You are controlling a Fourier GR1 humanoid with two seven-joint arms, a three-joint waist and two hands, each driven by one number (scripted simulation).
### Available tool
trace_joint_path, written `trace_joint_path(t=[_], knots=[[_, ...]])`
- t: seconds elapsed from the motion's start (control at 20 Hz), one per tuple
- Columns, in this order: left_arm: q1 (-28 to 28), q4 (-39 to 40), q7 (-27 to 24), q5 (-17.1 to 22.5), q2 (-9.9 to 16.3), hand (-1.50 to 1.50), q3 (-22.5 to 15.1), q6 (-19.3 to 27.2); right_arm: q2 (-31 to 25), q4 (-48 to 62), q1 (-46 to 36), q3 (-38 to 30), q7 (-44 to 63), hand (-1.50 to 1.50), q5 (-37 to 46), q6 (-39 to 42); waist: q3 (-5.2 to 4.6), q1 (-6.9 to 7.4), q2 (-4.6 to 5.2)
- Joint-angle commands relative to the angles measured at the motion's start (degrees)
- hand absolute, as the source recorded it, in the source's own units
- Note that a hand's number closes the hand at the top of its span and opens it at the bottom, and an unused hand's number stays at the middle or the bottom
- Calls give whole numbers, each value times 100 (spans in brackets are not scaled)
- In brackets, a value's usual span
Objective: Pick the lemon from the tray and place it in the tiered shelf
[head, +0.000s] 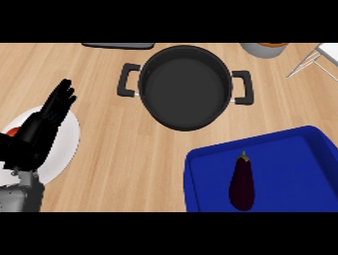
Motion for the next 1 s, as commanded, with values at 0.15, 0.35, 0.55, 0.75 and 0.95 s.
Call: trace_joint_path(t=[0.15, 0.35, 0.55, 0.75, 0.95], knots=[[3, -126, 89, 18, -5, 0, -7, -3, -86, 359, 395, -315, -501, 150, -390, 280, 8, 5, 17], [119, -76, -38, -11, -82, 0, -30, 29, -22, 180, 560, -307, 14, 150, -409, 146, 2, -42, -15], [155, -354, 164, -73, -54, 0, -104, 42, -10, -106, 625, -124, 910, 150, -209, -76, -2, -114, -69], [-55, -60, 210, 32, -47, 0, 32, 47, -199, -277, 664, 213, 1965, 150, 273, -135, -7, -89, -34], [232, 10, -64, -60, -10, 0, 22, 5, -477, 832, 679, 531, 1426, -150, 593, 2506, -27, -147, -83]])
